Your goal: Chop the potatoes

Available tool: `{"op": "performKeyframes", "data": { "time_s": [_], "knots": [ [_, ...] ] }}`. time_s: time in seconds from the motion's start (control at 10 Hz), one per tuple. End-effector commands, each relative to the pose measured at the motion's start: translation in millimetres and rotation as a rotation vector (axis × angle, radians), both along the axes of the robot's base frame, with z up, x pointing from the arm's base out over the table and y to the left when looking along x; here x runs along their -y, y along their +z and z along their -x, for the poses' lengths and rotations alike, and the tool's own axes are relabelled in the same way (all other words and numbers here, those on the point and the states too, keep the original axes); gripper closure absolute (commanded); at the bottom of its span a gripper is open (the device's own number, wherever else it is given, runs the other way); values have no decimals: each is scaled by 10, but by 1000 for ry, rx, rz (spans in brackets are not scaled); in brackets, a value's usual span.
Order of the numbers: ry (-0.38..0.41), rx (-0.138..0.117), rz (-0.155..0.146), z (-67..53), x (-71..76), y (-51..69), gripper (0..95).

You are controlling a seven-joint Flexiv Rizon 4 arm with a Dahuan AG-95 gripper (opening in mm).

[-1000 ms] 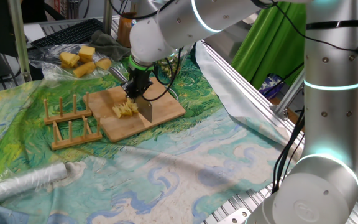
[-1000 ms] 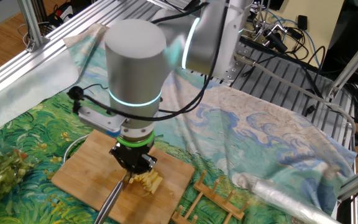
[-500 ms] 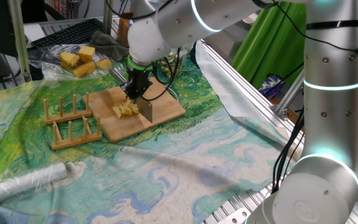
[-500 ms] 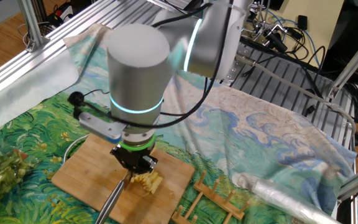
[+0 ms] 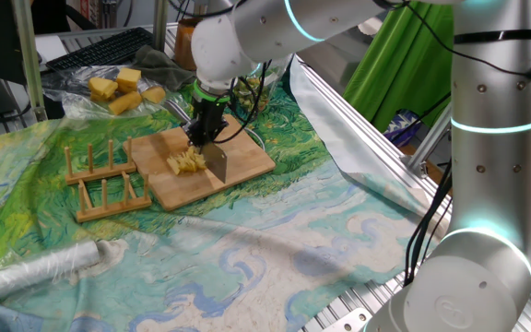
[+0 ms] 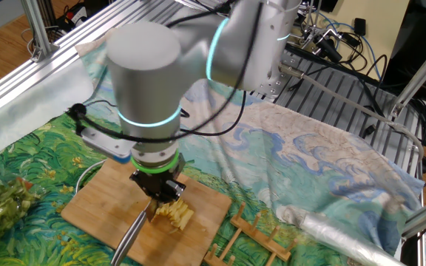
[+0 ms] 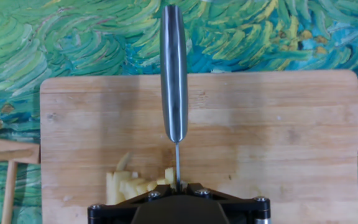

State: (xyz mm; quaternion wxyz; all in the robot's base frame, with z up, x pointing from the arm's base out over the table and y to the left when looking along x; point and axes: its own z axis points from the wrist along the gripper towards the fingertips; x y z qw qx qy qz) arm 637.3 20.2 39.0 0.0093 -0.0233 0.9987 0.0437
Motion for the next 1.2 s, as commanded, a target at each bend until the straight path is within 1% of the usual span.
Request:
{"op": "performKeyframes", "data": {
  "time_s": [0.1,0.2,0.3,0.4,0.6,0.7,1.0,1.1,1.2],
  "knots": [
    [3,7,10,8,-9,1,950],
    [4,12,12,10,-11,-1,950],
    [-2,24,14,24,-24,-13,950],
    [-3,23,14,29,-29,-18,950],
    [2,9,19,34,-25,0,950],
    [0,8,22,40,-22,19,950],
    [-4,0,25,84,-2,135,950],
    [-3,-1,27,94,3,158,950],
    [-1,-6,35,116,12,208,950]
  ]
}}
